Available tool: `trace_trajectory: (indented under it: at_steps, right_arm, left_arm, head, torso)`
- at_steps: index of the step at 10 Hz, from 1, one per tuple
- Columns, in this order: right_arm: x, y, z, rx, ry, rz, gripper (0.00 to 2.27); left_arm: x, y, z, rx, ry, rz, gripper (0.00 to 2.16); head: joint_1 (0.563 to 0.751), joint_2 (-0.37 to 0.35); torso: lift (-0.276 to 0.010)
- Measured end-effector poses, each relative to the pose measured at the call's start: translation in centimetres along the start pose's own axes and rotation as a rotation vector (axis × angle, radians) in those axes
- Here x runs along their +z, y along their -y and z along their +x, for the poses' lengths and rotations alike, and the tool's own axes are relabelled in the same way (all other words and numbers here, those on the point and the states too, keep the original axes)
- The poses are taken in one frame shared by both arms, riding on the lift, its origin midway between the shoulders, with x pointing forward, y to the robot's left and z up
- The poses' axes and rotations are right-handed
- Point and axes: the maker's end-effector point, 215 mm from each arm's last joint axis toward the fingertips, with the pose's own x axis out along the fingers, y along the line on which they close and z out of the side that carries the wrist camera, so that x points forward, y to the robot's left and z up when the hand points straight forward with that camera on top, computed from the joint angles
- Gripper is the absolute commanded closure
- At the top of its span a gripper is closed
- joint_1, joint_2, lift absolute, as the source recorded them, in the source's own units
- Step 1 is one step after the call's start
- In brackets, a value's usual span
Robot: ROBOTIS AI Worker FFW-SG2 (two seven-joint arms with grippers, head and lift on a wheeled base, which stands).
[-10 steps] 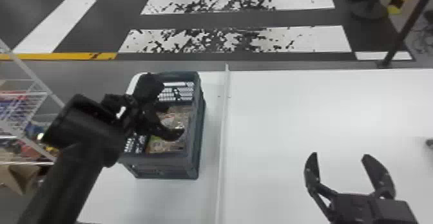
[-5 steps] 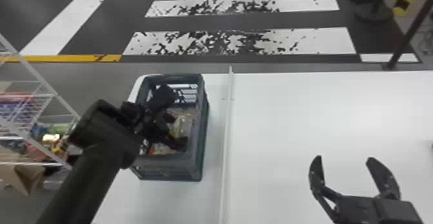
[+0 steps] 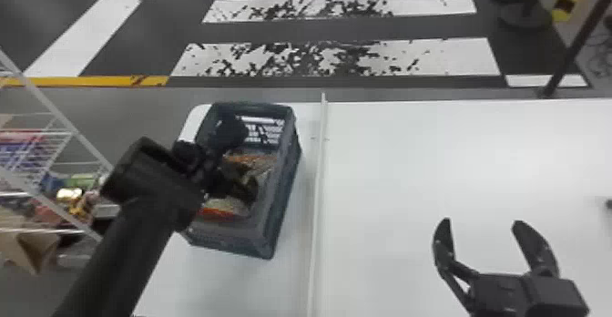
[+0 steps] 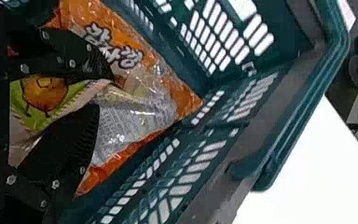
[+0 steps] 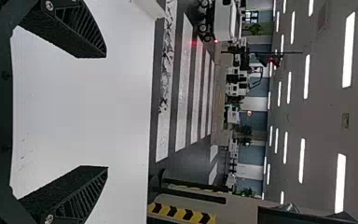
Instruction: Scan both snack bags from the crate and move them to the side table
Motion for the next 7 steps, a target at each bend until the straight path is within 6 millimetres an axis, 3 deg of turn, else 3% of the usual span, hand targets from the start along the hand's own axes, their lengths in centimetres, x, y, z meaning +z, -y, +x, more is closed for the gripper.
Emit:
trace_trajectory:
  at_steps: [2, 7]
  right_arm:
    - [-0.1, 0.2, 0.0, -0.002, -0.002, 0.004, 0.07]
    - [-0.1, 0.1, 0.0, -0.002, -0.002, 0.005, 0.07]
  left_arm:
    - [1.5, -0.2, -2.0, -0.017, 0.118, -0.092, 2.13]
    - [0.7, -2.1, -6.6, 0.038, 0.246, -0.255, 2.13]
  head:
    - [0.695, 0.145]
    - [0.695, 0.188]
  torso:
    - [-0.075]
    - [-0.075]
